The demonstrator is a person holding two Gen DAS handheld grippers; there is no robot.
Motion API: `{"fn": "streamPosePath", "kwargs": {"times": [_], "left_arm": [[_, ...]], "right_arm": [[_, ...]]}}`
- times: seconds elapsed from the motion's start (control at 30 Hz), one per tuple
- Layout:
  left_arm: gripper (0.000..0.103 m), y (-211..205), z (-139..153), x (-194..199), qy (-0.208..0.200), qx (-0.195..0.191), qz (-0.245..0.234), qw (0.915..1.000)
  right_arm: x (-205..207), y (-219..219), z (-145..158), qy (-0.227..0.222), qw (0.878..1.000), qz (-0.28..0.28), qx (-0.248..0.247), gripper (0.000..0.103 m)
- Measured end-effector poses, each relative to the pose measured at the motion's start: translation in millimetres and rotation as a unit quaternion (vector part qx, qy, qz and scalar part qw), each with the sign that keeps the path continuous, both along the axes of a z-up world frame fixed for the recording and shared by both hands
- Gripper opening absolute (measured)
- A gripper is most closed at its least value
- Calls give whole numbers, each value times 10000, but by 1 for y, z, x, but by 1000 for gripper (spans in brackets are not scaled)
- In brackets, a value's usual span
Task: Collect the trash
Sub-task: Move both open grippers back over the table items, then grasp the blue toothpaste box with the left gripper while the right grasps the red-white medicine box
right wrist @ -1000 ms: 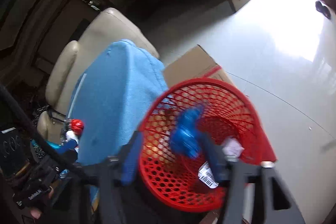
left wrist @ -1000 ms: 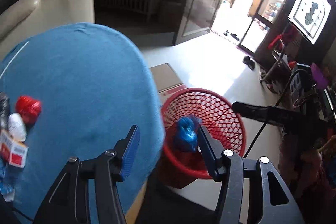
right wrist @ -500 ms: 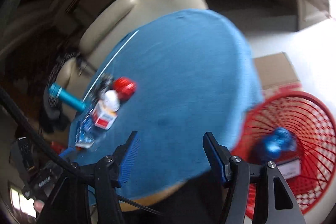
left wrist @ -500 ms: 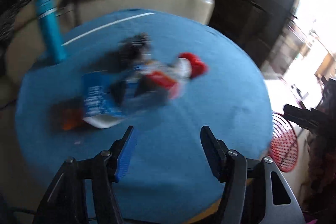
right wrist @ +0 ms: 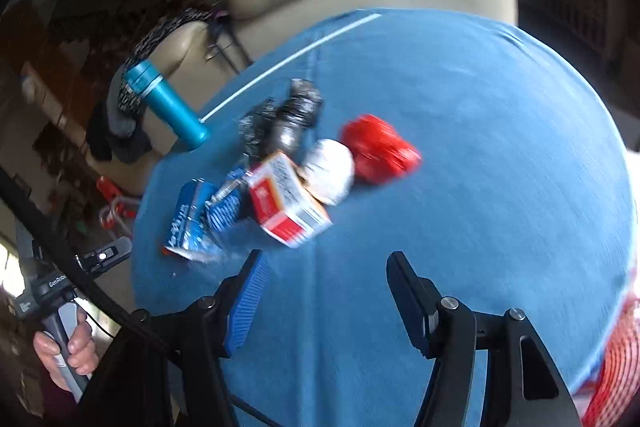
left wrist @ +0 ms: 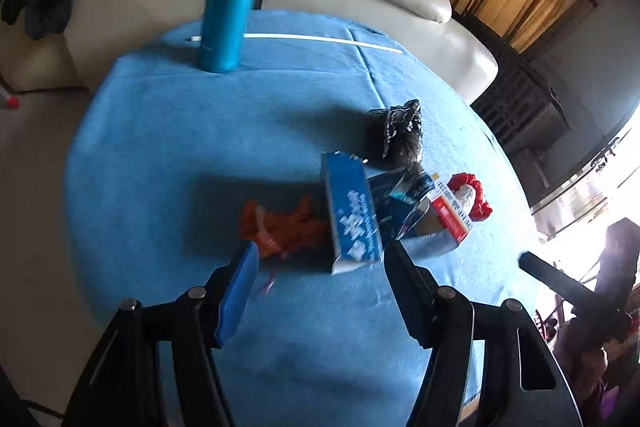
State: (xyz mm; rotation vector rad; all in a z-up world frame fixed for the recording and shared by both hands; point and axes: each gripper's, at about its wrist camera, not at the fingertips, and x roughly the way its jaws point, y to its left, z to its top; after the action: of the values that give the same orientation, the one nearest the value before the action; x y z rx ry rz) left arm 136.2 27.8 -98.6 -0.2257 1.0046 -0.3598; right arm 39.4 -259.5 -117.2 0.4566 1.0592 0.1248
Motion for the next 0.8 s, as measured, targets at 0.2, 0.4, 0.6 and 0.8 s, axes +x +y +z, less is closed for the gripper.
{"fn": "streamPosePath", "kwargs": {"times": [0.2, 0.4, 0.6, 0.8], "left_arm": [[66, -24, -16, 41, 400, 55, -137, 9991], [65, -40, -34, 64, 761, -58, -182, 9969], [39, -51, -54, 72, 1037, 71, -297, 9941], [38, -51, -42, 59, 692, 107, -319, 9970]], "right_arm": [[61, 27, -11, -148, 9983, 528, -184, 66], [99, 47, -34, 65, 9956, 934, -94, 66], [106, 67, -63, 363, 9904, 1261, -428, 63], [84, 51, -56, 48, 9935, 998, -544, 54]]}}
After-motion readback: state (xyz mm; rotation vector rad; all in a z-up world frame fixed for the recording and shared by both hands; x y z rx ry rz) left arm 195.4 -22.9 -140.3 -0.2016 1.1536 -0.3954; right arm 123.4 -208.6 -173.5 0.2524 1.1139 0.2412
